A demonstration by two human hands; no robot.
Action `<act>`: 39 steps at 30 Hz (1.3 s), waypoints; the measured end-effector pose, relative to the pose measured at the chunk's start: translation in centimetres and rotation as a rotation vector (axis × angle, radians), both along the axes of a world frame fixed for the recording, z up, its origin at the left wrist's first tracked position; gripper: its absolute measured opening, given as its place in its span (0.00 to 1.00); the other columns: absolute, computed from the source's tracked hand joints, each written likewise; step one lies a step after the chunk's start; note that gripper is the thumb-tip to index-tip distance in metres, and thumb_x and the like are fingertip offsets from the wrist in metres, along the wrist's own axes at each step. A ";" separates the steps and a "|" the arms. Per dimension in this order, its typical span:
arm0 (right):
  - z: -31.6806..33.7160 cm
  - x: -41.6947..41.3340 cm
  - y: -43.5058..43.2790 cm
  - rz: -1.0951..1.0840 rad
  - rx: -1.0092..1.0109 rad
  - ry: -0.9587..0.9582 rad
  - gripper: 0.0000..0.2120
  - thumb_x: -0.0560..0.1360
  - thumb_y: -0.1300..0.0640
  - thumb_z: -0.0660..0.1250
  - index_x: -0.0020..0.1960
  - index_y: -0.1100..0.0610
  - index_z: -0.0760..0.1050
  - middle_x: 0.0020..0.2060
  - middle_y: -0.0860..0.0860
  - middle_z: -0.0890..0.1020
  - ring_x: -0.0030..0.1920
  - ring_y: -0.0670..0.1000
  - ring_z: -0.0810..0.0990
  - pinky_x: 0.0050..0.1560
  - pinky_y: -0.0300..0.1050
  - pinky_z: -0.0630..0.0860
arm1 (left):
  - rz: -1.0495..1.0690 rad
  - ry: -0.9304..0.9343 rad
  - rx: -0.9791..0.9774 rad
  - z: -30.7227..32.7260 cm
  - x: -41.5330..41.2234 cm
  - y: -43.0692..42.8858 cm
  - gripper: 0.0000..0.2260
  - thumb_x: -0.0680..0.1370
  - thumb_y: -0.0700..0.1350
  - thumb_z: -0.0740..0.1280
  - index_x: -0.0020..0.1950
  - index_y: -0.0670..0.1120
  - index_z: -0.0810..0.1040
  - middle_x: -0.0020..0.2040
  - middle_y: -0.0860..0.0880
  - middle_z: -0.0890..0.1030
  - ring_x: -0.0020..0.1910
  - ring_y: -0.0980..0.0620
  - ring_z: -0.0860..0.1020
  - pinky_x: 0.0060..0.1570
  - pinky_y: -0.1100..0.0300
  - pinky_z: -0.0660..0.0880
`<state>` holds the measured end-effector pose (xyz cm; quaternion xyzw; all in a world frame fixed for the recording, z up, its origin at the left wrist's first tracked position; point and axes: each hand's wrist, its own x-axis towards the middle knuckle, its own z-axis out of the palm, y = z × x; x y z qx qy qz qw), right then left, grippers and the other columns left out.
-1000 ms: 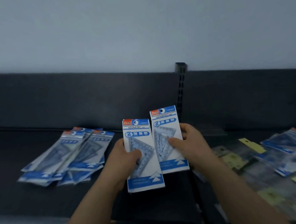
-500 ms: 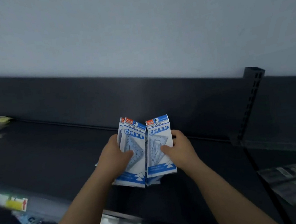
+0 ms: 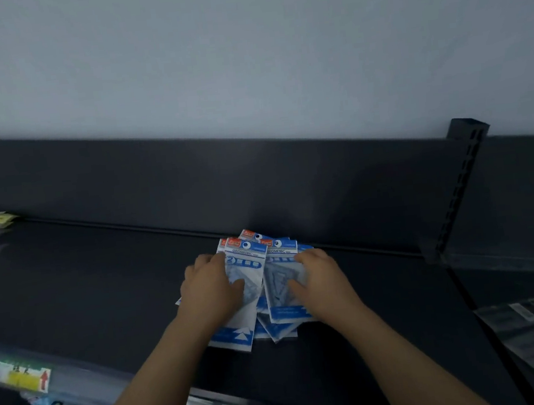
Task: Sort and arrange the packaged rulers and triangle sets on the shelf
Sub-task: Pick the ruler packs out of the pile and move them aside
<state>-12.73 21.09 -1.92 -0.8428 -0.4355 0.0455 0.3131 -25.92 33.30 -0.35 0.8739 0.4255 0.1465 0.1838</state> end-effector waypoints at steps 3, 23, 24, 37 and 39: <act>0.6 0.4 -1.6 0.000 -0.011 -0.110 0.14 0.76 0.53 0.64 0.60 0.56 0.75 0.57 0.50 0.76 0.57 0.51 0.74 0.61 0.46 0.70 | -0.084 -0.106 0.099 0.5 1.2 -1.7 0.23 0.78 0.50 0.64 0.73 0.48 0.67 0.70 0.48 0.70 0.66 0.46 0.68 0.64 0.54 0.66; 0.5 10.8 -28.7 -0.586 -0.259 -0.294 0.19 0.78 0.52 0.60 0.69 0.53 0.70 0.67 0.49 0.74 0.68 0.50 0.70 0.72 0.47 0.55 | -0.866 -0.054 0.023 -0.1 18.3 -23.6 0.20 0.79 0.55 0.63 0.69 0.50 0.71 0.63 0.49 0.74 0.61 0.50 0.71 0.59 0.58 0.70; 0.5 11.6 -30.4 -0.608 -0.290 -0.276 0.18 0.78 0.53 0.61 0.67 0.53 0.71 0.65 0.49 0.75 0.66 0.51 0.71 0.71 0.48 0.57 | -0.879 0.016 0.021 -0.3 19.4 -24.7 0.22 0.78 0.57 0.63 0.69 0.49 0.70 0.64 0.48 0.73 0.62 0.48 0.70 0.60 0.56 0.70; 1.0 16.7 -41.7 -0.354 -0.318 -0.013 0.13 0.77 0.60 0.65 0.60 0.59 0.76 0.64 0.52 0.74 0.64 0.52 0.70 0.60 0.43 0.67 | -0.760 0.293 -0.244 -0.4 26.9 -31.6 0.15 0.69 0.53 0.76 0.42 0.48 0.73 0.42 0.52 0.77 0.41 0.54 0.76 0.35 0.61 0.72; 1.1 17.4 -42.3 -0.305 -0.357 -0.021 0.15 0.77 0.56 0.65 0.63 0.54 0.75 0.70 0.49 0.69 0.70 0.52 0.63 0.67 0.47 0.63 | -0.742 0.283 -0.264 -0.6 27.1 -31.8 0.15 0.68 0.52 0.77 0.42 0.46 0.75 0.41 0.50 0.79 0.39 0.53 0.78 0.33 0.60 0.71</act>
